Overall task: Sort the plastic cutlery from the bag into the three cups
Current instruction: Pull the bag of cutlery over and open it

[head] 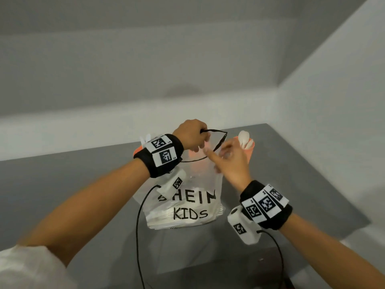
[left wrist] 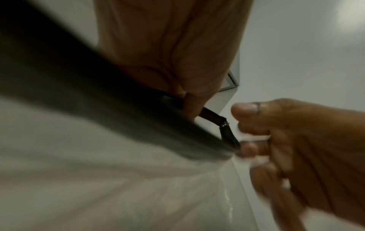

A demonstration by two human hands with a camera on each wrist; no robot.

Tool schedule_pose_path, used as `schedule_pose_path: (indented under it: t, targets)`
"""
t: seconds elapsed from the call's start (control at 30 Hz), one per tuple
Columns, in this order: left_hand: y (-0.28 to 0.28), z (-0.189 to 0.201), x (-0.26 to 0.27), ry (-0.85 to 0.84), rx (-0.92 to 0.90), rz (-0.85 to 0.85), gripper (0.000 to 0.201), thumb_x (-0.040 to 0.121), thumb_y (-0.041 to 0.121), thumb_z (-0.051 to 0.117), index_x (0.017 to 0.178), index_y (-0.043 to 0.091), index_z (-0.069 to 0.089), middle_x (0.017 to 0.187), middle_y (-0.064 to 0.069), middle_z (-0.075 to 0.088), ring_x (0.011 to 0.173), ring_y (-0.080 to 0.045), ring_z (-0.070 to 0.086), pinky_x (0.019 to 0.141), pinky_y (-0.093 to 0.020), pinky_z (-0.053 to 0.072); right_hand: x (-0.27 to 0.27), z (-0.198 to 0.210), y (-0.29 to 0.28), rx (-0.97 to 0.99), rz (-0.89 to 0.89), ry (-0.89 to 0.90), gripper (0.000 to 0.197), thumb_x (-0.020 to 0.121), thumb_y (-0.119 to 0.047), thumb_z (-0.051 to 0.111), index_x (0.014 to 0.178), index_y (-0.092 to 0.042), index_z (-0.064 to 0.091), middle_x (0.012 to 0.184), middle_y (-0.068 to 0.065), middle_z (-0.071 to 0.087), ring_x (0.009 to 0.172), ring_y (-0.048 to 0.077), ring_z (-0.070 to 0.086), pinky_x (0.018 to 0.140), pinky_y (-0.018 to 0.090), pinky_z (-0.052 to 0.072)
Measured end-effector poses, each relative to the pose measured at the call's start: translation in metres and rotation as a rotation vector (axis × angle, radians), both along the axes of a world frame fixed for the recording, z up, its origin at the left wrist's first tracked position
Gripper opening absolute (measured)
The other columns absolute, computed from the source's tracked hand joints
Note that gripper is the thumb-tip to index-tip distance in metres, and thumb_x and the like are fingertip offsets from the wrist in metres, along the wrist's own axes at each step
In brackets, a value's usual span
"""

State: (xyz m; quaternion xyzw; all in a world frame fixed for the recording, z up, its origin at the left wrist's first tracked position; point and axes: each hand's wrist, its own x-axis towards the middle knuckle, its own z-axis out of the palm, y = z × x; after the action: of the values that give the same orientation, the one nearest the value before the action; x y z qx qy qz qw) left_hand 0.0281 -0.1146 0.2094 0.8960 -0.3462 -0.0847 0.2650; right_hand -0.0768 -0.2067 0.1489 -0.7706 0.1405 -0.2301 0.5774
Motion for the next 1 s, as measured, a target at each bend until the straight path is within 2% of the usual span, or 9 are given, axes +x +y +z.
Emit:
schedule_pose_path:
  t: [0.1,0.2,0.27,0.33,0.43,0.57,0.73,0.93,1.0]
  targets:
    - [-0.008,0.001,-0.006,-0.031,0.095,-0.066,0.013,0.094,0.021,0.046,0.094,0.012,0.056,0.078,-0.004,0.067,0.052,-0.014,0.060,0.061,-0.027,0.051,-0.001,-0.008,0.010,0.227,0.291,0.397,0.045,0.086,-0.050,0.055,0.103,-0.009,0.052,0.078,0.006,0.061,0.054,0.019,0.063,0.060,0.035,0.056]
    - [-0.018,0.004,-0.013,-0.184,0.304,-0.153,0.036,0.090,0.038,0.053,0.120,0.019,0.048,0.099,-0.005,0.066,0.076,-0.020,0.064,0.078,-0.032,0.049,0.010,-0.012,0.017,0.380,0.308,0.345,0.033,0.094,-0.030,0.051,0.115,-0.004,0.052,0.093,0.013,0.066,0.060,0.020,0.065,0.059,0.028,0.056]
    - [-0.027,0.005,-0.017,-0.253,0.390,-0.209,0.046,0.088,0.040,0.056,0.127,0.019,0.046,0.111,-0.006,0.062,0.098,-0.023,0.058,0.083,-0.033,0.044,0.012,-0.012,0.021,0.388,0.312,0.246,0.011,0.095,-0.014,0.048,0.098,-0.008,0.057,0.097,0.015,0.065,0.066,0.019,0.064,0.064,0.027,0.055]
    - [-0.035,0.008,-0.019,-0.250,0.403,-0.238,0.035,0.088,0.032,0.057,0.118,0.014,0.055,0.105,-0.008,0.063,0.096,-0.024,0.057,0.078,-0.032,0.041,0.011,-0.012,0.023,0.404,0.355,0.188,0.014,0.095,-0.007,0.046,0.085,-0.011,0.055,0.089,0.009,0.064,0.070,0.017,0.063,0.068,0.025,0.055]
    - [-0.031,0.018,-0.013,-0.130,0.326,-0.183,0.014,0.089,0.024,0.057,0.082,0.013,0.061,0.069,0.000,0.059,0.062,-0.017,0.055,0.066,-0.027,0.041,0.003,-0.010,0.015,0.557,0.382,0.171,0.019,0.094,-0.002,0.043,0.080,-0.010,0.052,0.076,0.006,0.064,0.069,0.017,0.065,0.069,0.025,0.057]
    - [-0.003,0.035,0.006,0.021,0.163,-0.020,0.025,0.091,0.021,0.054,0.067,0.017,0.059,0.057,0.004,0.059,0.044,-0.005,0.054,0.056,-0.019,0.047,0.002,-0.004,-0.006,0.676,0.334,0.151,0.024,0.095,-0.003,0.036,0.077,-0.012,0.048,0.048,-0.002,0.049,0.051,0.015,0.055,0.061,0.032,0.056]
    - [0.032,0.043,0.018,0.142,-0.051,0.248,0.027,0.091,0.014,0.051,0.066,0.012,0.059,0.055,0.002,0.057,0.043,-0.005,0.054,0.046,-0.014,0.048,0.018,0.025,-0.034,0.493,0.285,0.131,0.019,0.096,-0.010,0.043,0.084,-0.016,0.056,0.041,-0.011,0.038,0.032,0.001,0.035,0.036,0.016,0.040]
    - [0.054,0.040,0.023,0.291,-0.122,0.473,0.020,0.085,0.008,0.050,0.066,0.005,0.053,0.055,-0.006,0.058,0.043,-0.015,0.057,0.040,-0.013,0.046,0.016,0.044,-0.056,-0.021,0.371,0.221,0.025,0.081,-0.004,0.067,0.106,-0.008,0.060,0.068,-0.002,0.056,0.056,0.002,0.057,0.057,0.017,0.048]
    - [0.060,0.035,0.024,0.315,-0.102,0.490,0.021,0.087,0.013,0.046,0.069,0.005,0.053,0.063,-0.008,0.062,0.048,-0.017,0.060,0.042,-0.014,0.048,0.008,0.033,-0.058,-0.292,0.410,0.397,0.015,0.080,-0.012,0.069,0.090,-0.007,0.059,0.074,0.001,0.055,0.067,0.013,0.055,0.064,0.024,0.047]
